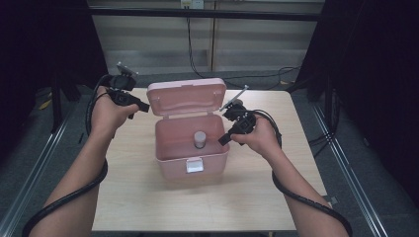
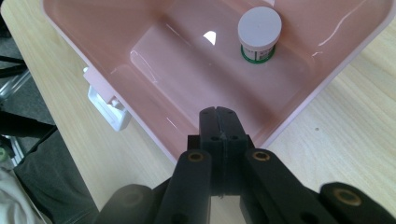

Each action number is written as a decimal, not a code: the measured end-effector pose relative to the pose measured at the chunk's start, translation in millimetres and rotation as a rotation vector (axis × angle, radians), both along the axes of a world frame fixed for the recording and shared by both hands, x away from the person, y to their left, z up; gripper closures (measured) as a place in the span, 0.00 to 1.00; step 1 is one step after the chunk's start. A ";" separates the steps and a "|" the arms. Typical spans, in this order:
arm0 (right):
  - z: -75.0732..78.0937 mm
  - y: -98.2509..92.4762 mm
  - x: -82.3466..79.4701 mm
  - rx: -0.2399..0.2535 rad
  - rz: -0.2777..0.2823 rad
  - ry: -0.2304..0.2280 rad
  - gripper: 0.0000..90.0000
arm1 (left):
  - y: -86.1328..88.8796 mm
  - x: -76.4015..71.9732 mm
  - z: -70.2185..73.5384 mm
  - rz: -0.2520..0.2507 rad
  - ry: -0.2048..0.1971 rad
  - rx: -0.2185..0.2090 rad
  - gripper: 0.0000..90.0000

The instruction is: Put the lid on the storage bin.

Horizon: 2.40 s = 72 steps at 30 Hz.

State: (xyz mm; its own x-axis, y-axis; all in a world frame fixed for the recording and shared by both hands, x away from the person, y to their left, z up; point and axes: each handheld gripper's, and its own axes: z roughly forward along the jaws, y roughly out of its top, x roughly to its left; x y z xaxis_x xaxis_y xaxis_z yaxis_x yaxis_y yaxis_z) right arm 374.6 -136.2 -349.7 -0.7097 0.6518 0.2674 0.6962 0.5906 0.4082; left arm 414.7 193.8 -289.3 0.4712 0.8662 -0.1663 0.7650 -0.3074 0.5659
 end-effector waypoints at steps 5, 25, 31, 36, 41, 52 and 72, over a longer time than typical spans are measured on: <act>-3.9 0.3 2.1 -0.002 0.006 0.004 1.00 | 13.4 12.9 -4.4 0.047 0.019 -0.016 0.95; 3.3 -11.2 13.0 0.010 0.014 0.011 1.00 | -8.3 50.7 17.8 -0.007 0.012 -0.095 0.99; 8.9 -8.8 11.1 0.029 0.016 -0.005 1.00 | -11.3 43.4 15.7 -0.016 0.015 -0.088 0.99; 12.2 -6.1 8.5 0.037 0.025 -0.015 1.00 | -9.2 39.7 11.0 -0.010 0.015 -0.084 0.99; 14.8 -6.1 8.1 0.035 0.023 -0.023 1.00 | -8.3 37.0 9.3 -0.007 0.011 -0.082 0.99; 14.8 -3.6 10.1 0.046 0.029 -0.021 1.00 | -8.1 30.8 8.6 -0.018 0.007 -0.079 0.99; 17.6 -5.8 9.0 0.051 0.029 -0.030 1.00 | -11.1 23.4 5.3 -0.030 0.010 -0.067 0.99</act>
